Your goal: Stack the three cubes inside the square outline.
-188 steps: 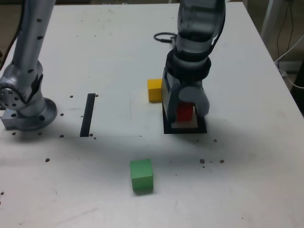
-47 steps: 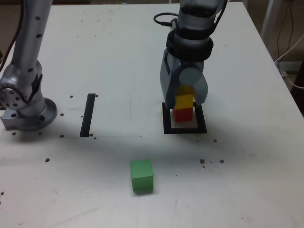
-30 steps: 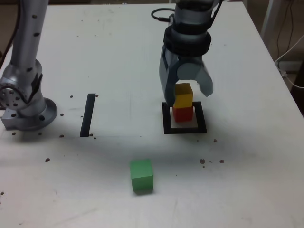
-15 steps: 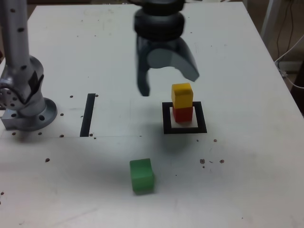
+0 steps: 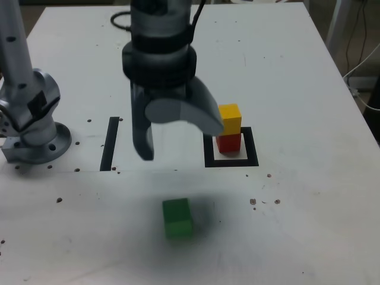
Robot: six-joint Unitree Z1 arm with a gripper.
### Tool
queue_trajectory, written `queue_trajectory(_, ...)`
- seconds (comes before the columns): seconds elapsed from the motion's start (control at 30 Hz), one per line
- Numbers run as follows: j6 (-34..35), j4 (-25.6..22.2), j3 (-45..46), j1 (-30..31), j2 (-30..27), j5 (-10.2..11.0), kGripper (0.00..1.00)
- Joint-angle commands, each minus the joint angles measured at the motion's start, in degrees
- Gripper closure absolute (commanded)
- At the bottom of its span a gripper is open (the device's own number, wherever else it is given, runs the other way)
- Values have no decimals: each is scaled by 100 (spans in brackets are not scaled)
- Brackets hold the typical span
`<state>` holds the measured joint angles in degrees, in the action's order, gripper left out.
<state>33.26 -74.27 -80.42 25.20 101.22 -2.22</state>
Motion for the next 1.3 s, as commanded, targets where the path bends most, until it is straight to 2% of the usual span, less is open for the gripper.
queue_trajectory(0.0,117,92,32,136,133,-235,1)
queue_trajectory(0.1,174,119,58,226,206,-476,1)
queue_trajectory(0.2,236,186,144,300,235,-610,1)
queue_trajectory(0.47,289,773,493,514,397,-723,2)
queue_trajectory(0.8,87,1801,1210,523,632,-882,2)
queue_trajectory(1.0,133,2154,1465,522,663,-943,4)
queue_trajectory(1.13,144,2234,1441,522,676,-984,10)
queue_trajectory(1.2,157,2187,1397,522,693,-995,17)
queue_trajectory(1.27,175,2034,1292,521,711,-995,28)
